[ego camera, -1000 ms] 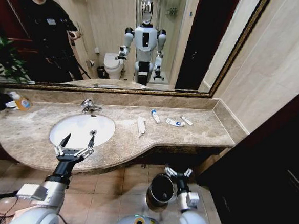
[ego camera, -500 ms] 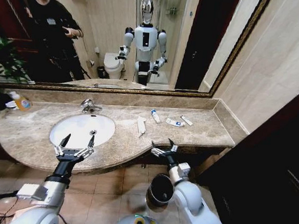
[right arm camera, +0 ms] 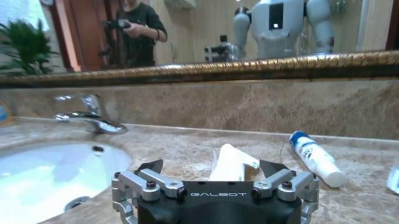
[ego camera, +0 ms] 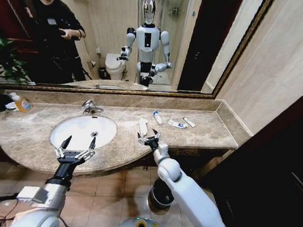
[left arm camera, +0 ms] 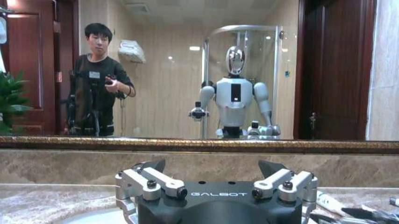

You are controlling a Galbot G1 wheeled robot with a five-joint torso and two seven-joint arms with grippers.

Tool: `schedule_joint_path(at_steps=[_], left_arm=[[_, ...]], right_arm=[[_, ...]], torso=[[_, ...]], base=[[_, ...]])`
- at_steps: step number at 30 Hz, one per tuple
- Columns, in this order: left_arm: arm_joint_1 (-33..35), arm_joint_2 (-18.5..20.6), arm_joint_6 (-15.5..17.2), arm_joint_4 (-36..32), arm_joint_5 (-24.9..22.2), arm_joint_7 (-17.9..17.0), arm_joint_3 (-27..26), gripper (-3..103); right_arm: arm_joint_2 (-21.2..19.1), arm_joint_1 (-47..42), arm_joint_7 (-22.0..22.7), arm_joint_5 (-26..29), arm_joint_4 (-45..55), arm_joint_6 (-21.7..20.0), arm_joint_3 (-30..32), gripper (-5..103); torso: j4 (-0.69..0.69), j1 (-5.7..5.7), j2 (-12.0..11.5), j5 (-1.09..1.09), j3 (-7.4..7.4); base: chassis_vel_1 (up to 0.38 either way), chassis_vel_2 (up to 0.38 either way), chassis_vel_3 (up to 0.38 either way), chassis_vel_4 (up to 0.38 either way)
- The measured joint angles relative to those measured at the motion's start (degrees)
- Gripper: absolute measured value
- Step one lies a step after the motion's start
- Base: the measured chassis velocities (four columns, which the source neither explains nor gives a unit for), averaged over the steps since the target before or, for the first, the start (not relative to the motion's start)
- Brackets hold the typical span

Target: Pick up the trash from the sink and place it in the trash bin.

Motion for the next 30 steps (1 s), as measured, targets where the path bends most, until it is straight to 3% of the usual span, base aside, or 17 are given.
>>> schedule_joint_path(at_steps=[6,20,28,30], left_arm=[[0.0,0.0,0.0,0.0,0.0,0.0,0.01,100],[0.0,0.0,0.0,0.0,0.0,0.0,0.01,100],[0.0,0.0,0.0,0.0,0.0,0.0,0.01,100],[0.0,0.0,0.0,0.0,0.0,0.0,0.01,100]], right_arm=[[1.69,3.56,1.36,3.12,-5.66,-0.4,-0.24,100],[2.37,2.91,3.97,8.17,-6.73,-2.58,0.45,101],[2.36,1.79,3.59,7.68,-6.26,-2.49,0.53,79],[2.4,1.6,3.54,7.37,-6.1,-2.38,0.49,68]], torso=[[-0.01,0.0,0.0,0.0,0.0],[-0.01,-0.01,0.0,0.0,-0.01],[-0.01,-0.01,0.0,0.0,-0.01],[-0.01,-0.01,0.0,0.0,-0.01]], base=[[0.0,0.0,0.0,0.0],[0.0,0.0,0.0,0.0],[0.0,0.0,0.0,0.0],[0.0,0.0,0.0,0.0]])
